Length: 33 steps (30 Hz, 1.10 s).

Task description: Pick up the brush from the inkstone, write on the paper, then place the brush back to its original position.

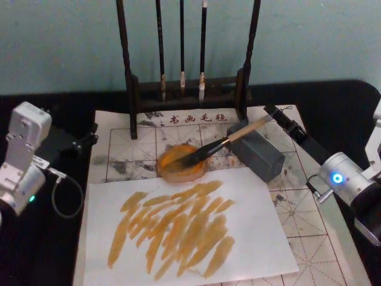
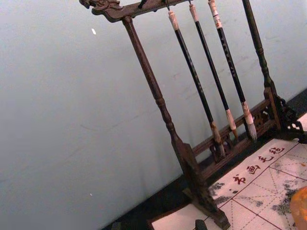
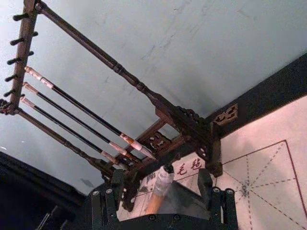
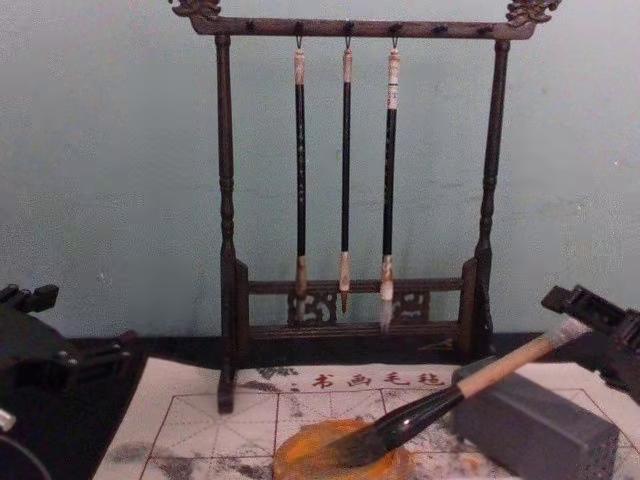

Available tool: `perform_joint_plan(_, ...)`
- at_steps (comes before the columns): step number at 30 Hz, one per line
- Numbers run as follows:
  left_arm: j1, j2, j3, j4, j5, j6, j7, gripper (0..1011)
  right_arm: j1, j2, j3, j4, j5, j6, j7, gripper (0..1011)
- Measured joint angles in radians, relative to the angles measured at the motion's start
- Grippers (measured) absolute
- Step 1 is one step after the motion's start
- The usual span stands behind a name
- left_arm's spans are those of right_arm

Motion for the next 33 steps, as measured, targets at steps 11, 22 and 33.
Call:
perform_joint_plan(11,0.0,0.0,0.0,0.0,0.0,0.0,0.0,1001,0.034,-0.01,-0.024,0.056,0.034,-0.011,0.019,1000)
perform_joint_plan(22,0.0,0.0,0.0,0.0,0.0,0.0,0.0,1001,0.051,-0.005,-0.05,0.077,0.063,-0.014,0.029,1000)
perform_joint_plan(33,0.0,0.0,0.0,0.0,0.0,0.0,0.0,1001,0.062,0.003,-0.071,0.092,0.091,-0.02,0.041,1000)
